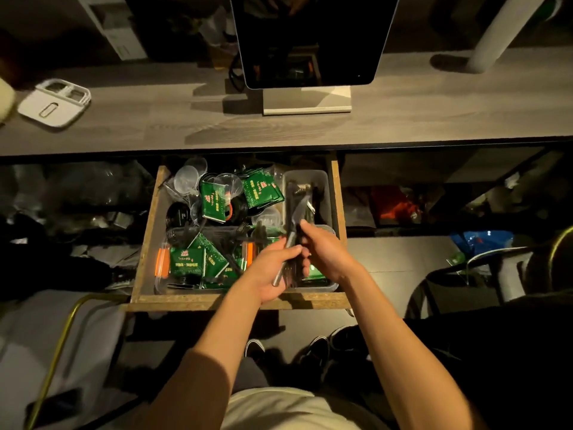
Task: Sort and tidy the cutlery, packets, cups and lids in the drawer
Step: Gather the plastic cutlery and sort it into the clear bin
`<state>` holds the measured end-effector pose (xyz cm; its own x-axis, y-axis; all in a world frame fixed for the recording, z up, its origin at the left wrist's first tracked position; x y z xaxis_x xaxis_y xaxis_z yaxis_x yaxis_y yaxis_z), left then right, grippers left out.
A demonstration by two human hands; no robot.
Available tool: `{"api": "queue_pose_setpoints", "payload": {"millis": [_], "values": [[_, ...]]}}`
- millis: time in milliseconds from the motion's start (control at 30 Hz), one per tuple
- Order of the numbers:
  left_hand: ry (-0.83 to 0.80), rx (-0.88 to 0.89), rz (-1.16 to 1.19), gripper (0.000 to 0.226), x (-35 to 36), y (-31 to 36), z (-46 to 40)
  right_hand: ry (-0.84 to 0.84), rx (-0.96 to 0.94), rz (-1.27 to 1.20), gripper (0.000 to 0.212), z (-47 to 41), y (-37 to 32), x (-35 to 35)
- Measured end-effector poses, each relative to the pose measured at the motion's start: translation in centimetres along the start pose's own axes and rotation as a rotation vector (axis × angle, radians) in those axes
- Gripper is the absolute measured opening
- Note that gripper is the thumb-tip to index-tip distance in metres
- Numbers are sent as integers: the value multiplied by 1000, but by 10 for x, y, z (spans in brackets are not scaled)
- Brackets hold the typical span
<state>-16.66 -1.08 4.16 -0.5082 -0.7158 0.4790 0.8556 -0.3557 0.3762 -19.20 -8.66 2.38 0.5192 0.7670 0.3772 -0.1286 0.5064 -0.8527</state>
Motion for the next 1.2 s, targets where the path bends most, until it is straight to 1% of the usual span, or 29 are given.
{"api": "queue_pose_setpoints", "payload": {"millis": [67, 100, 133, 167, 200, 233, 267, 367, 467, 567, 633, 733, 800, 833, 900, 967, 1000, 1067, 1133, 1200], "values": [[75, 44, 150, 17, -29, -2, -6, 108, -5, 50, 34, -6, 15, -18], [133, 64, 174, 13, -46, -4, -8, 177, -11, 190, 30, -9, 24, -35], [197, 81, 169, 7, -64, -7, -10, 199, -16, 414, 27, -13, 34, -51], [257, 92, 149, 2, -79, -10, -10, 149, -10, 670, 25, -16, 46, -61], [308, 94, 125, 6, -91, -14, -10, 57, 14, 882, 24, -19, 60, -65], [343, 90, 104, 11, -100, -18, -11, -40, 48, 1038, 24, -20, 75, -68], [357, 85, 90, 15, -105, -21, -12, -119, 78, 1142, 24, -19, 88, -70], [367, 71, 77, 23, -113, -26, -18, -284, 167, 1335, 28, -17, 114, -69], [382, 64, 74, 24, -118, -27, -20, -349, 210, 1410, 33, -20, 129, -67], [389, 59, 80, 21, -118, -29, -21, -348, 221, 1406, 33, -25, 136, -69], [391, 72, 89, 19, -116, -28, -20, -321, 204, 1343, 28, -27, 133, -69], [410, 94, 38, 17, -112, -23, -19, -270, 160, 1275, 23, -29, 117, -70], [402, 104, 26, 18, -107, -20, -19, -188, 98, 1247, 20, -30, 97, -73], [393, 108, 31, 19, -103, -18, -19, -118, 54, 1217, 19, -29, 84, -73], [368, 120, 54, 22, -92, -14, -20, 80, -24, 1038, 18, -26, 61, -78], [328, 140, 85, 25, -77, -10, -22, 253, -86, 747, 24, -15, 39, -73], [313, 147, 97, 25, -70, -8, -24, 296, -106, 595, 27, -10, 31, -65], [309, 161, 122, 25, -58, -5, -28, 317, -146, 365, 27, 1, 16, -42], [330, 182, 132, 27, -50, -2, -29, 335, -181, 269, 20, 13, 6, -25], [300, 198, 138, 30, -41, 1, -29, 371, -215, 266, 15, 24, 0, -18]]}}
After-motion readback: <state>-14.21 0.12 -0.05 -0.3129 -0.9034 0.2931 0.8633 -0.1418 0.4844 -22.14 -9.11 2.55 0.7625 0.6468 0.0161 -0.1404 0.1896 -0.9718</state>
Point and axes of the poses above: each hand's wrist, its own z-axis away from the middle knuckle, its own x-axis out of the palm, y = z × x, the point moved 9 cm from there along -z, towards the middle knuckle, and after that the axes turned 15 degrees about -x, right-handed, at the moved point
